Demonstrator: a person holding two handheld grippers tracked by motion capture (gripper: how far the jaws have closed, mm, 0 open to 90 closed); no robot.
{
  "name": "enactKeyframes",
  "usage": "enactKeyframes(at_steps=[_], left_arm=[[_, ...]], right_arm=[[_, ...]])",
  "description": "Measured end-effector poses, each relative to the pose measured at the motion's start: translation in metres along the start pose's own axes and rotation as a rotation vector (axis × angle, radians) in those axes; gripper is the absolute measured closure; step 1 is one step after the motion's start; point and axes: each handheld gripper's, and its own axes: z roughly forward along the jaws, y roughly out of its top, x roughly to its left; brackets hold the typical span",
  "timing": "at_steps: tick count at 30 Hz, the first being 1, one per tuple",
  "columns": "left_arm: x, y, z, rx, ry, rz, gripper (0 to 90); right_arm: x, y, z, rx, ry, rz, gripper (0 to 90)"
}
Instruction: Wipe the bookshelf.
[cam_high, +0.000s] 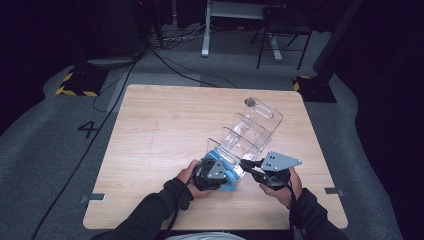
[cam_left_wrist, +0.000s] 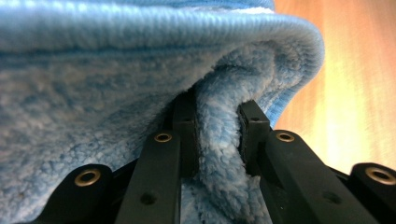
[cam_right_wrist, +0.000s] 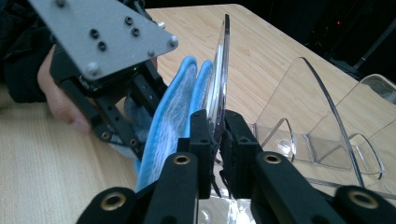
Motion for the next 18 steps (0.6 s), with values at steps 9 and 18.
enactKeyframes(at_steps=[9, 18], left_arm=[[0.02, -0.007, -0.026, -0.051, 0.078, -0.057, 74.6], [0.019, 0.02, -0.074, -0.253, 0.145, -0.021, 74.6]], right_arm=[[-0.002, -0.001, -0.001, -0.008, 0.009, 0.02, 85.3], [-0.003, -0.002, 0.001, -0.017, 0.01, 0.031, 85.3]])
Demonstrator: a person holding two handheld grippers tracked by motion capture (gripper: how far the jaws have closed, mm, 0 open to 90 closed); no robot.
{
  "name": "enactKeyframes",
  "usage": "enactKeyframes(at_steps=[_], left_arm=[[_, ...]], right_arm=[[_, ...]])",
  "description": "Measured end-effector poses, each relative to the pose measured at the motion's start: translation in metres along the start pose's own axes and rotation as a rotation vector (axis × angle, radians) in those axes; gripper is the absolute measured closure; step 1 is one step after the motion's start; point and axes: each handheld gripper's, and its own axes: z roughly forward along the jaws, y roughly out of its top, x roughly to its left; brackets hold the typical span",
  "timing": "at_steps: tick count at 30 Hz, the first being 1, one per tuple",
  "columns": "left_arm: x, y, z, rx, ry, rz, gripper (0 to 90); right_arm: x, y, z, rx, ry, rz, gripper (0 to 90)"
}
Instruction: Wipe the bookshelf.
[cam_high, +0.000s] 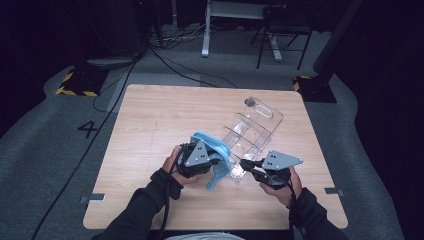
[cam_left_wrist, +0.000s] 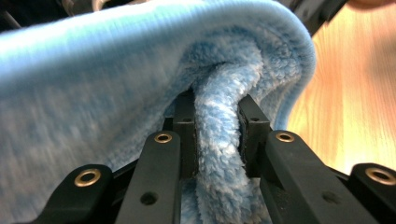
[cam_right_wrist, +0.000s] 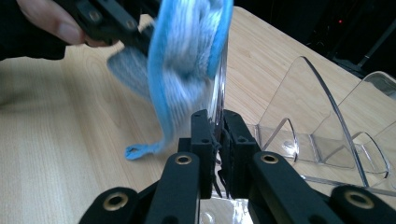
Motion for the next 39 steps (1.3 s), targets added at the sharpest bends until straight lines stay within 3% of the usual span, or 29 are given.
enactKeyframes(at_steps=[2, 6, 10, 14, 15, 17, 20, 25, 28, 31, 32, 33, 34, 35, 39], left_arm=[[-0.001, 0.005, -0.003, -0.039, -0.013, -0.009, 74.6], [-0.01, 0.01, 0.001, -0.06, -0.056, 0.021, 74.7], [-0.028, 0.011, 0.021, -0.028, -0.117, 0.068, 74.7], [-0.041, 0.004, 0.04, 0.008, -0.159, 0.061, 74.6], [-0.045, 0.001, 0.046, 0.032, -0.173, 0.068, 74.7], [-0.057, -0.004, 0.061, 0.105, -0.159, 0.12, 74.7], [-0.06, -0.011, 0.073, 0.148, -0.178, 0.113, 74.8], [-0.05, -0.025, 0.077, 0.213, -0.195, 0.082, 74.8], [-0.038, -0.032, 0.073, 0.243, -0.175, 0.064, 74.8], [-0.027, -0.038, 0.068, 0.258, -0.146, 0.054, 74.8], [-0.014, -0.044, 0.061, 0.265, -0.113, 0.017, 74.8], [-0.014, -0.044, 0.061, 0.265, -0.113, 0.017, 74.9], [-0.002, -0.048, 0.053, 0.277, -0.076, -0.007, 74.9], [-0.002, -0.048, 0.053, 0.277, -0.076, -0.007, 74.9], [0.017, -0.05, 0.038, 0.262, -0.005, -0.061, 74.9]], right_arm=[[0.0, 0.0, 0.0, 0.0, 0.0, 0.001, 85.3], [-0.001, 0.0, 0.001, -0.002, 0.002, 0.003, 85.4], [-0.001, 0.0, 0.001, -0.003, 0.002, 0.002, 85.3], [-0.001, -0.001, 0.0, -0.001, -0.007, 0.003, 85.6], [-0.002, -0.001, 0.0, -0.003, -0.004, 0.005, 85.7], [-0.002, -0.001, 0.001, -0.003, -0.005, 0.004, 85.7], [-0.001, -0.001, 0.001, -0.003, -0.007, 0.004, 85.7], [-0.001, -0.001, 0.0, -0.002, -0.008, 0.002, 85.7], [-0.002, -0.001, 0.0, -0.002, -0.006, 0.002, 85.7], [-0.002, -0.001, 0.0, -0.002, -0.006, 0.003, 85.7], [-0.002, -0.001, 0.0, -0.003, -0.006, 0.002, 85.7], [-0.002, -0.001, 0.0, -0.003, -0.006, 0.002, 85.7], [-0.002, -0.001, 0.0, -0.003, -0.005, 0.003, 85.7], [-0.002, -0.001, 0.0, -0.004, -0.004, 0.002, 85.7], [-0.002, -0.001, 0.0, -0.003, -0.005, 0.003, 85.7]])
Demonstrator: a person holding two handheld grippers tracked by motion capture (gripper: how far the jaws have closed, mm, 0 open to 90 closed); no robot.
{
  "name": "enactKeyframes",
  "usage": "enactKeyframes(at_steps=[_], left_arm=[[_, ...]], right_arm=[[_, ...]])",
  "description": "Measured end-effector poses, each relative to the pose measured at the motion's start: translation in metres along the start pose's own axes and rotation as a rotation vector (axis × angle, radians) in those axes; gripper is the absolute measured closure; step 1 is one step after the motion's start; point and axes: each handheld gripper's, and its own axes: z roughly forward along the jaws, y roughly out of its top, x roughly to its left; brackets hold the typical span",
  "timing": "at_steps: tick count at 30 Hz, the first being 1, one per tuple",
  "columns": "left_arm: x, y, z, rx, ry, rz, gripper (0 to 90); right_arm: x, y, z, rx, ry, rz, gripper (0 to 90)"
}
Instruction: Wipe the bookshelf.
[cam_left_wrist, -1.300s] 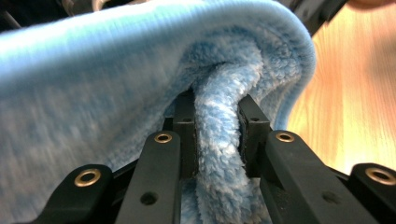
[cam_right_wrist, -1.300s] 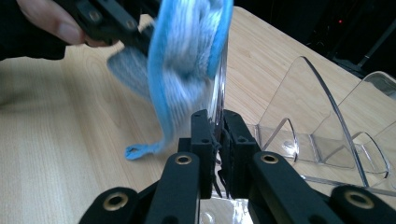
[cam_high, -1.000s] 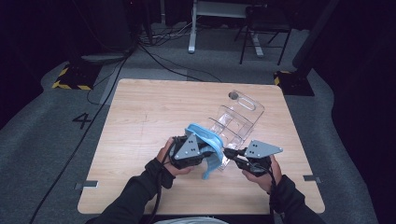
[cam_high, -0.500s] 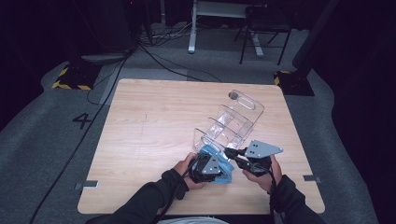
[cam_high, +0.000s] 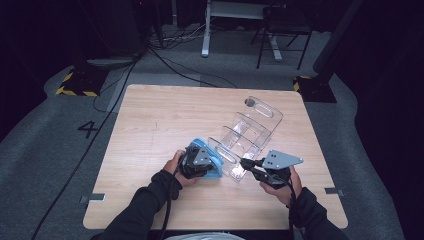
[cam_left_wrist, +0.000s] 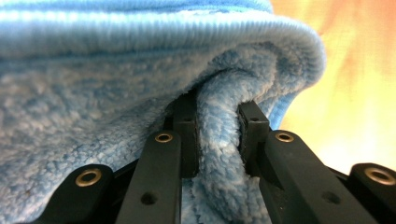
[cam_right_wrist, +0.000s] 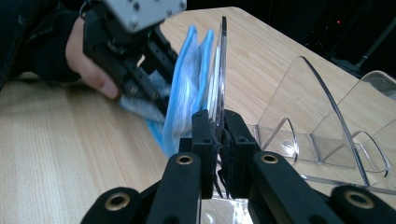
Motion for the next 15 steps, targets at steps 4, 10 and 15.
enactKeyframes(at_steps=[4, 10, 15], left_arm=[[0.009, 0.005, -0.021, -0.069, 0.047, -0.036, 75.0], [0.012, 0.022, -0.048, -0.215, 0.069, -0.045, 74.9], [-0.006, 0.034, -0.045, -0.251, 0.035, 0.013, 74.9]], right_arm=[[0.0, 0.0, 0.0, -0.001, -0.001, -0.001, 85.6], [0.0, -0.001, 0.0, -0.006, 0.001, 0.007, 85.6], [0.0, -0.001, 0.001, -0.005, -0.001, 0.005, 85.6]])
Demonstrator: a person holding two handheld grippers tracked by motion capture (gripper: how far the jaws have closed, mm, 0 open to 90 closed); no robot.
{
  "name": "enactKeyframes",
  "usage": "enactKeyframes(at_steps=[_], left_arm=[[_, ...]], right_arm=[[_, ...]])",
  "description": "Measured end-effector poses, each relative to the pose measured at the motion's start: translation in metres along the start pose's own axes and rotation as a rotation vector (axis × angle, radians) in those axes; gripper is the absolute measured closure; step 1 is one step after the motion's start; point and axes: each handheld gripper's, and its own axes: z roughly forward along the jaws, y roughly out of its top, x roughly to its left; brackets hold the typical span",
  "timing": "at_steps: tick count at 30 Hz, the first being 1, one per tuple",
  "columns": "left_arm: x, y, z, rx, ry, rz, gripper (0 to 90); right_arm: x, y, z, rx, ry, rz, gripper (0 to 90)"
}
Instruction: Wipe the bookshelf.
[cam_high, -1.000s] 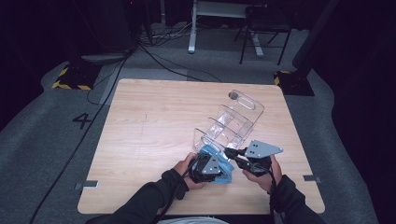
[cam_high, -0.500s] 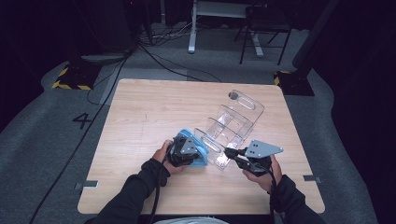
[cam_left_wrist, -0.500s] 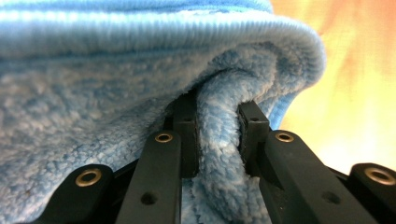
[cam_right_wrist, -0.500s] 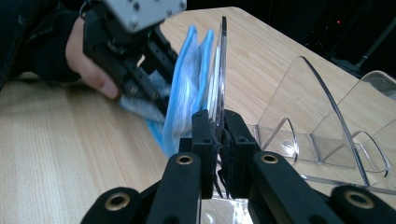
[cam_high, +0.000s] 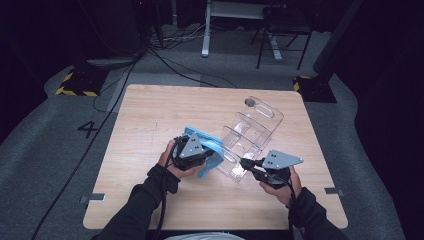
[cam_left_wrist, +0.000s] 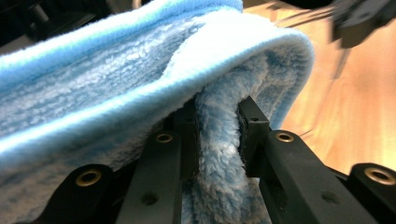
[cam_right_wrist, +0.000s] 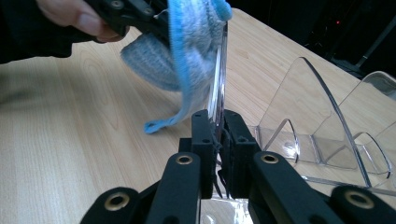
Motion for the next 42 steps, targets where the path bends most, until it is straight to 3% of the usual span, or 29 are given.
enactKeyframes(at_steps=[1, 8, 12, 14, 17, 20, 25, 31, 39, 42], left_arm=[[0.0, 0.0, 0.0, 0.0, 0.0, 0.0, 74.9], [-0.037, 0.009, 0.023, 0.015, -0.095, 0.093, 75.0], [-0.051, -0.002, 0.043, 0.066, -0.149, 0.111, 75.1], [-0.058, -0.007, 0.054, 0.115, -0.164, 0.148, 75.1], [-0.061, -0.012, 0.062, 0.141, -0.184, 0.141, 75.1], [-0.058, -0.017, 0.065, 0.176, -0.191, 0.148, 75.1], [-0.048, -0.028, 0.067, 0.223, -0.184, 0.117, 75.1], [-0.029, -0.037, 0.059, 0.255, -0.139, 0.09, 75.0], [-0.004, -0.041, 0.045, 0.264, -0.065, 0.032, 74.9], [0.003, -0.036, 0.035, 0.213, -0.036, -0.007, 75.0]], right_arm=[[0.0, 0.0, 0.0, 0.0, 0.0, 0.0, 85.6], [0.0, 0.0, 0.0, -0.001, -0.001, 0.002, 85.6], [0.0, 0.0, 0.0, -0.001, -0.002, 0.001, 85.6], [0.0, 0.0, 0.0, -0.001, 0.0, 0.001, 85.6], [0.0, 0.0, 0.0, -0.001, 0.0, 0.001, 85.6], [0.0, 0.0, 0.0, -0.001, -0.002, 0.001, 85.6], [0.0, 0.0, 0.0, 0.0, -0.002, -0.002, 85.6], [0.0, -0.001, 0.0, 0.0, -0.001, -0.002, 85.6], [0.0, 0.0, 0.0, 0.001, -0.003, -0.003, 85.5], [0.0, 0.0, -0.001, 0.0, -0.004, -0.002, 85.4]])
